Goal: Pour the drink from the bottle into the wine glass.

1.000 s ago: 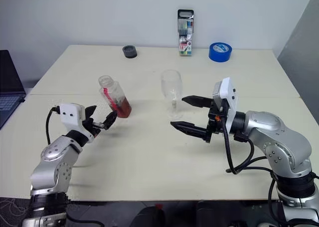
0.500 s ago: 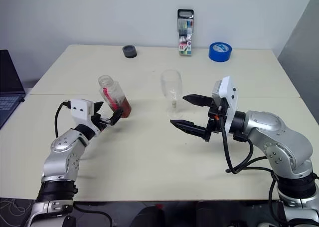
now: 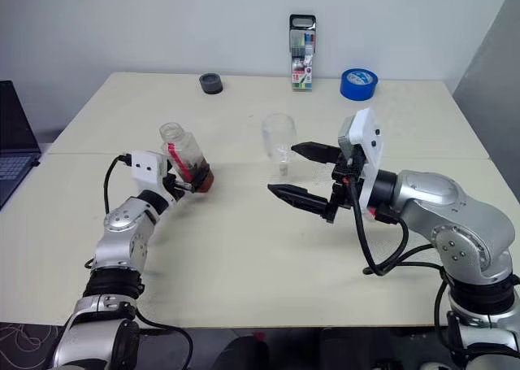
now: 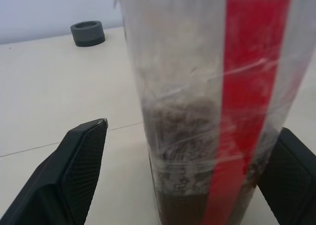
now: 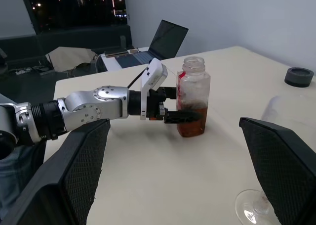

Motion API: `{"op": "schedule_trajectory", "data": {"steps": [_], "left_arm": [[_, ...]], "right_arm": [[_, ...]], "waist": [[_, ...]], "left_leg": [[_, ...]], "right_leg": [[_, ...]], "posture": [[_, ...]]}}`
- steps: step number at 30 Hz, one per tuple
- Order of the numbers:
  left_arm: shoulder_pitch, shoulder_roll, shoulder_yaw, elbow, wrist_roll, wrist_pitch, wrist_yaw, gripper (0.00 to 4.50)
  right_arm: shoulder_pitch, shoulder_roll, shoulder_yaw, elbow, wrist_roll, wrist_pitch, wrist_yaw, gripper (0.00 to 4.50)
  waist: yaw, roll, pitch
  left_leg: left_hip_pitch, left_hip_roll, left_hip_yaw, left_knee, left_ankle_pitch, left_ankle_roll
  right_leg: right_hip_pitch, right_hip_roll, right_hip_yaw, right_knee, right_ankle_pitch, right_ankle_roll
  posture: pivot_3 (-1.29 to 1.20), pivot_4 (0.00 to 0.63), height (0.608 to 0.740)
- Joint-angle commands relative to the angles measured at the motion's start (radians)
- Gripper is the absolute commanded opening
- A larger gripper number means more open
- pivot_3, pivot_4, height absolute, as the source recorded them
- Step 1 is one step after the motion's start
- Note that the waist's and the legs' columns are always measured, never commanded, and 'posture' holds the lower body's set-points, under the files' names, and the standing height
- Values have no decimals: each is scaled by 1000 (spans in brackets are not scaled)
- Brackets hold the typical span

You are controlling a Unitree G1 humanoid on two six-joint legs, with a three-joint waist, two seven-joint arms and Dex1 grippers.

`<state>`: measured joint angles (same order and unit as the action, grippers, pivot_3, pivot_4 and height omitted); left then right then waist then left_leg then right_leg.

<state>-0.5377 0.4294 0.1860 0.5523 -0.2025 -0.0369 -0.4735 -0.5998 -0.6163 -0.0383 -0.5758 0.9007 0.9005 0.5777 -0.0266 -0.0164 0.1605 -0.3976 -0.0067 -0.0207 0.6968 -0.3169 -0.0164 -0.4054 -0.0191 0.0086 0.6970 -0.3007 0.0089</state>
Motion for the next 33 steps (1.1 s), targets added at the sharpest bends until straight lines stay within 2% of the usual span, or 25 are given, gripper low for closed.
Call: {"op": "schedule_trajectory", "data": {"steps": [1,5,8,15,23,33], "left_arm": [[-31,6,6,23,5,-46,-9,3636],[-38,6,9,45,4,-64,-15,2366],[-39,7,12,51,4,-71,-16,1745],[-49,23,7,13,24,-70,10,1715],[-122,76,-75,-87,121,-51,-7,1715],[-315,115,-201,10,264,-77,-35,1715]], "right_arm": [[-44,-1,-39,-44,52,21,-42,4500],[-11,-3,-25,-21,20,-10,-21,4500],[-2,-2,-21,-16,10,-22,-15,4500],[-2,2,-11,6,-35,-52,-5,4500],[84,21,-1,57,-192,-224,21,4500],[115,102,25,149,-314,-350,16,4500]], "waist": [[0,0,0],[0,-1,0],[-1,-1,-1],[-1,-1,-1],[1,-4,0],[-2,-4,0]], "left_leg": [[0,0,0,0,0,0],[0,0,-1,0,0,0],[-1,0,-1,0,0,0],[0,0,-1,0,0,1],[-2,-1,-1,1,1,-1],[-1,-1,-1,0,1,-2]], "right_leg": [[0,0,0,0,0,0],[0,0,-1,0,0,0],[0,0,-1,0,0,0],[0,0,-1,0,0,0],[0,0,-1,0,0,0],[-1,0,-1,0,0,0]], "posture": [[0,150,740],[0,150,740],[0,150,740],[0,150,740],[0,150,740],[0,150,740]]}}
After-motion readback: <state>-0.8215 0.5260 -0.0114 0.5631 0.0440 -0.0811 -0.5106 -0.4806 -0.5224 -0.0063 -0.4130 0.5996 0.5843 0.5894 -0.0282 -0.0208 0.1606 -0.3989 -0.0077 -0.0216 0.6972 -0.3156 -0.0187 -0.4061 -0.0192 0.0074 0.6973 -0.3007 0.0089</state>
